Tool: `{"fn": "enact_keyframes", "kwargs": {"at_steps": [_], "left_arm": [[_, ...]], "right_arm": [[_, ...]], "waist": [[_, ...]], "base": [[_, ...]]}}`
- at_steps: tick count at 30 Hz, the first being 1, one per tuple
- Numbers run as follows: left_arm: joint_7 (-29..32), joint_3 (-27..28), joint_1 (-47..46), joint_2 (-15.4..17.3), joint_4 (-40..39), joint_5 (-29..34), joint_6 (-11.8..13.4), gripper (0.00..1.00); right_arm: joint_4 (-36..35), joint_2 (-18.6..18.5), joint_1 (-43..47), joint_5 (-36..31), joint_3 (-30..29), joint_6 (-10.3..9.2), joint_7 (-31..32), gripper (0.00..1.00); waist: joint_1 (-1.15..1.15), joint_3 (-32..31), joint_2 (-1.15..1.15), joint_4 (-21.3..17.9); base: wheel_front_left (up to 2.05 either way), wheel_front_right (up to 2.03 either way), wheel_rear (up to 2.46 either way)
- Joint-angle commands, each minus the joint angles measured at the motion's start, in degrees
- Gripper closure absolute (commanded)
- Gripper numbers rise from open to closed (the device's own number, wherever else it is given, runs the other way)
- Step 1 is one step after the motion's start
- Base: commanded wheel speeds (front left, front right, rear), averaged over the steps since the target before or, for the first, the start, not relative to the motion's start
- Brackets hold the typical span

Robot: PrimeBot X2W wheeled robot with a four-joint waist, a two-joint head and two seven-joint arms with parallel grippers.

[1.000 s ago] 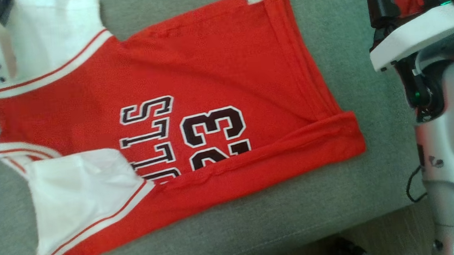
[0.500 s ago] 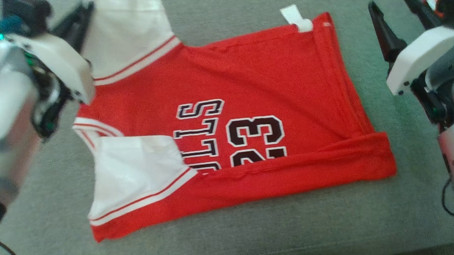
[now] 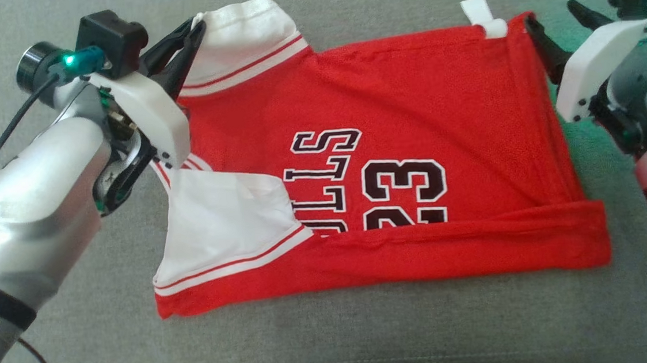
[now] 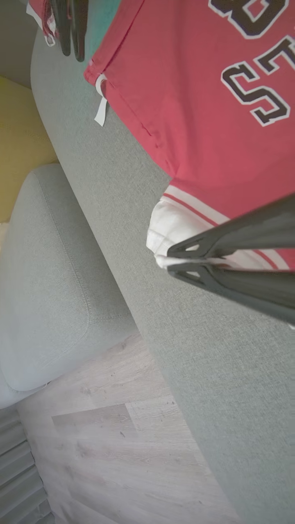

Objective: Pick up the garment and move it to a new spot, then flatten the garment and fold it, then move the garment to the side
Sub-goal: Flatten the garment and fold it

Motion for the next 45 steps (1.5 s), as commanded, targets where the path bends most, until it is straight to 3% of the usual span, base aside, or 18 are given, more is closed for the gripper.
{"fn": "enact_keyframes", "kwargs": {"at_steps": [1,15,16,17,24,33,45], "left_arm": [[0.0,2.1,-2.6,1.8,-1.1,0.4,0.5,1.00],[-0.1,2.2,-5.3,0.2,0.8,0.4,0.0,1.00],[-0.1,2.3,-5.4,0.1,1.2,0.4,-0.1,1.00],[-0.2,2.3,-5.5,0.0,1.5,0.4,-0.1,1.00],[-0.9,2.5,-6.2,0.3,4.4,0.4,-0.5,1.00],[-3.2,4.6,-10.3,0.7,10.2,2.9,0.8,1.00],[-3.9,11.8,-13.4,-0.1,10.6,9.1,2.0,1.00]], "right_arm": [[0.5,-1.0,-1.9,0.9,1.7,0.24,0.9,0.00],[10.8,-3.0,-8.1,10.7,11.7,0.24,8.8,0.00],[11.1,-3.3,-8.3,11.3,12.5,0.24,9.4,0.43],[11.1,-3.6,-8.5,12.0,13.1,0.24,9.6,1.00],[11.3,-5.1,-10.0,15.0,14.9,0.24,6.6,1.00],[9.7,-5.7,-14.7,15.6,17.3,0.24,-6.5,1.00],[11.8,-4.6,-18.5,18.3,20.2,0.24,-16.7,1.00]], "waist": [[-0.01,1.1,0.00,1.1],[-0.01,3.5,0.00,3.5],[-0.01,3.4,0.00,3.6],[-0.01,3.4,0.00,3.6],[-0.01,3.0,0.00,3.1],[-0.01,3.7,0.00,1.4],[-0.01,4.1,0.00,0.4]], "base": [[0.00,0.00,0.00],[0.00,0.00,0.00],[0.00,0.00,0.00],[0.00,0.00,0.00],[0.00,0.00,0.00],[0.00,0.00,0.00],[0.00,0.00,0.00]]}}
